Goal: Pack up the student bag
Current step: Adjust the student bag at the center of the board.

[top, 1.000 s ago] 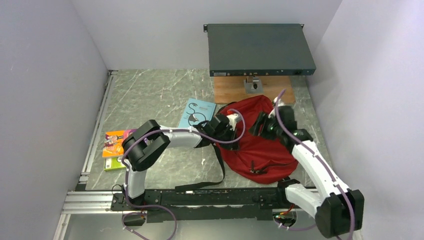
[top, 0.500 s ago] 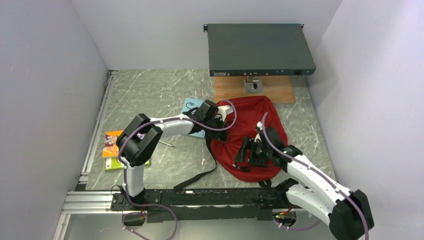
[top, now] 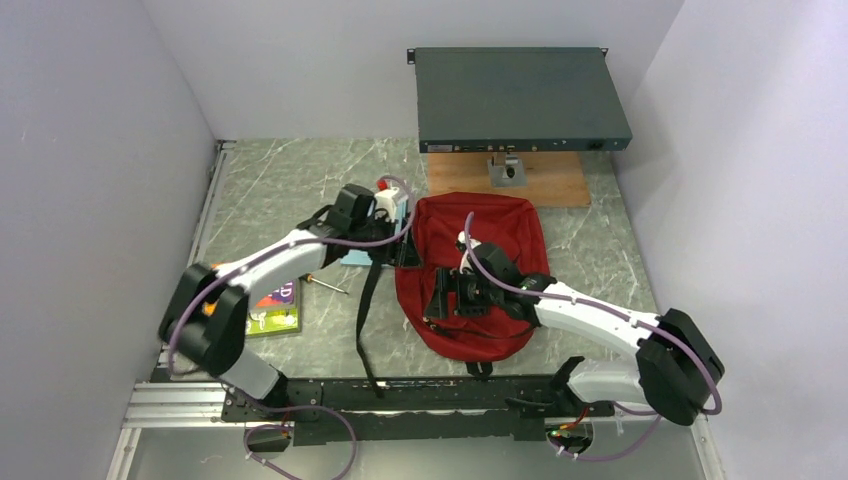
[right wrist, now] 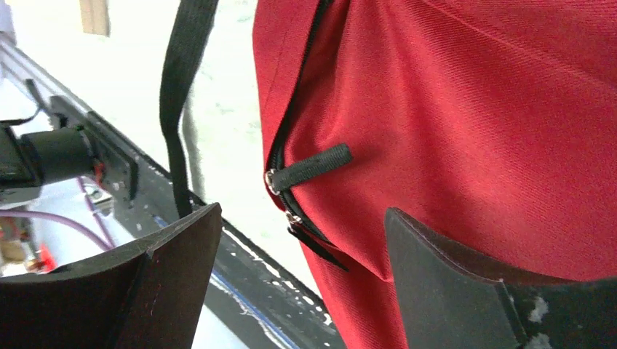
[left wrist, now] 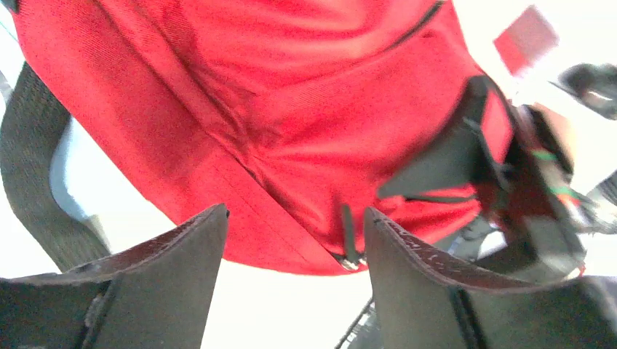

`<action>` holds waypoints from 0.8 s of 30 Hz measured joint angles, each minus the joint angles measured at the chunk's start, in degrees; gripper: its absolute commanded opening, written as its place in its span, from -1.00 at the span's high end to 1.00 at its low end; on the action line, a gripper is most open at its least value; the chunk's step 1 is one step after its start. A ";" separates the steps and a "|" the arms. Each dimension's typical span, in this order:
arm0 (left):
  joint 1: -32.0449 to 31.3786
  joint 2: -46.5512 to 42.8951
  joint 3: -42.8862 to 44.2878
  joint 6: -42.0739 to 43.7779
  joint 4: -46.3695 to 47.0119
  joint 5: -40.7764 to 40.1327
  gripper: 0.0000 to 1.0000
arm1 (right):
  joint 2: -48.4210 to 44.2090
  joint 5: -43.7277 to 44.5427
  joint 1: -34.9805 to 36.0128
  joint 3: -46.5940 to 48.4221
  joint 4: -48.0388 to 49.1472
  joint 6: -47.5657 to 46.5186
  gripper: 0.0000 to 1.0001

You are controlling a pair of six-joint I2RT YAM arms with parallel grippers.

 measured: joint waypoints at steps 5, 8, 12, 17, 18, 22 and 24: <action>-0.92 -13.99 -7.56 -3.52 2.62 0.66 -0.32 | -4.09 6.21 4.37 0.00 -5.07 -4.79 -0.39; -2.27 -20.52 -15.21 -7.80 5.46 0.79 -0.24 | -5.27 7.54 8.59 -0.02 -6.21 -5.73 -0.18; -4.57 -24.11 -22.91 -14.08 6.91 -0.28 -0.39 | -5.29 11.23 12.55 -0.11 -6.69 -5.75 -0.17; -9.07 -25.27 -25.22 -20.92 6.45 -5.31 -0.38 | -1.42 17.73 16.26 0.02 -8.17 -5.60 -0.18; -10.03 -25.22 -25.22 -22.14 6.51 -6.25 -0.36 | -0.33 19.17 17.14 0.13 -8.59 -5.46 -0.17; -13.29 -23.28 -25.22 -27.08 7.13 -8.90 -0.22 | 2.58 23.12 19.52 0.37 -8.72 -4.94 0.18; -14.38 -21.79 -25.24 -29.49 7.63 -10.21 -0.18 | 3.52 25.07 20.50 0.70 -8.83 -4.50 0.36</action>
